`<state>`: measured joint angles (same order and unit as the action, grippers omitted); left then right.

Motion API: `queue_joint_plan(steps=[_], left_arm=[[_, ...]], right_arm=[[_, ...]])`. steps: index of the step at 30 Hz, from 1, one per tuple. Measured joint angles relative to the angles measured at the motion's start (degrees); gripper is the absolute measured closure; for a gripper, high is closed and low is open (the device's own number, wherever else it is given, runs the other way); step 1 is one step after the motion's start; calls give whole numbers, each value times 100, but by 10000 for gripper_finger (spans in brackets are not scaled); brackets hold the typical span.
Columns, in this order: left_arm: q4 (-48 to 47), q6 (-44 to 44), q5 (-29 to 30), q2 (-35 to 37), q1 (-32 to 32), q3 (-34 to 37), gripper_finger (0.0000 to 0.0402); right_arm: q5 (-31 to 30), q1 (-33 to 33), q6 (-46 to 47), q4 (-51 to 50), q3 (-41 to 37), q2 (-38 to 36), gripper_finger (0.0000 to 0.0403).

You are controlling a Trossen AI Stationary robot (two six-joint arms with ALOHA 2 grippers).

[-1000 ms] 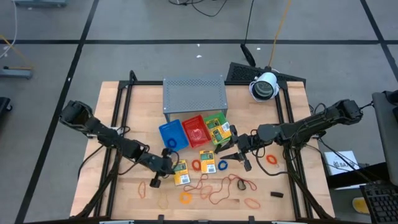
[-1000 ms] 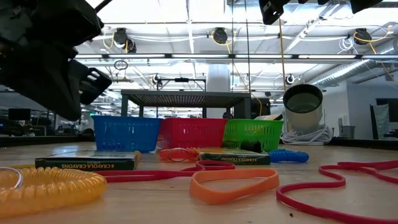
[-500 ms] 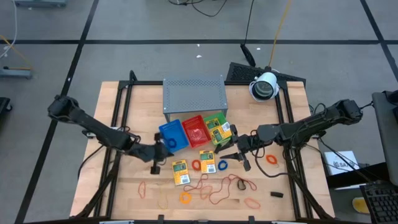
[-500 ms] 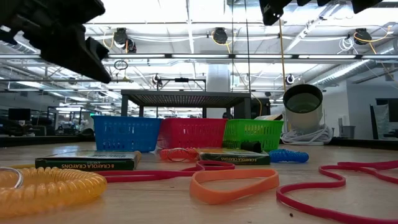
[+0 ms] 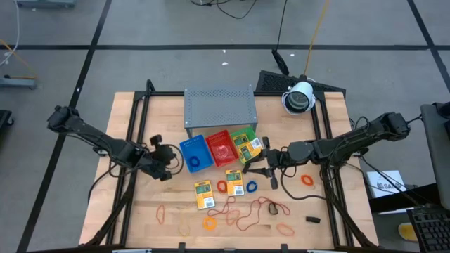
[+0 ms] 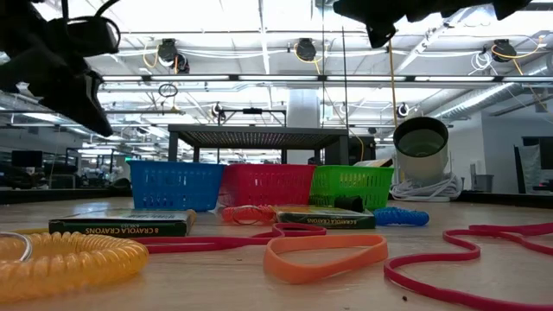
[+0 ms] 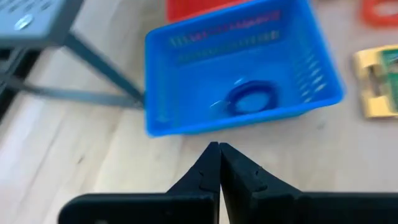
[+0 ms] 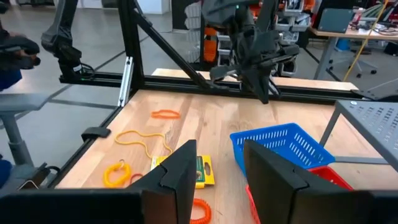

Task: Pick & Place Office Desk Supplies
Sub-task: Adjust the blue bin

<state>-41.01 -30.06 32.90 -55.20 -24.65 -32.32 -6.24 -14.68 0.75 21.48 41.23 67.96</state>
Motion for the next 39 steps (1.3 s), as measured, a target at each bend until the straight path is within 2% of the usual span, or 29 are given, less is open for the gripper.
queue_joint_plan(steps=[12,16,25,31,39], left_arm=[[-62,87,13,-653,805,0,398],[-32,191,-159,-890,1037,0,399],[573,761,-335,-1345,1422,0,399],[1189,1489,-362,-1432,1624,0,399],[812,1393,-492,-1432,1883,0,399]], right_arm=[[0,0,4,8,0,0,277],[2,0,4,8,0,0,277],[2,0,7,8,0,0,277],[2,0,7,8,0,0,277],[4,0,7,6,0,0,277]])
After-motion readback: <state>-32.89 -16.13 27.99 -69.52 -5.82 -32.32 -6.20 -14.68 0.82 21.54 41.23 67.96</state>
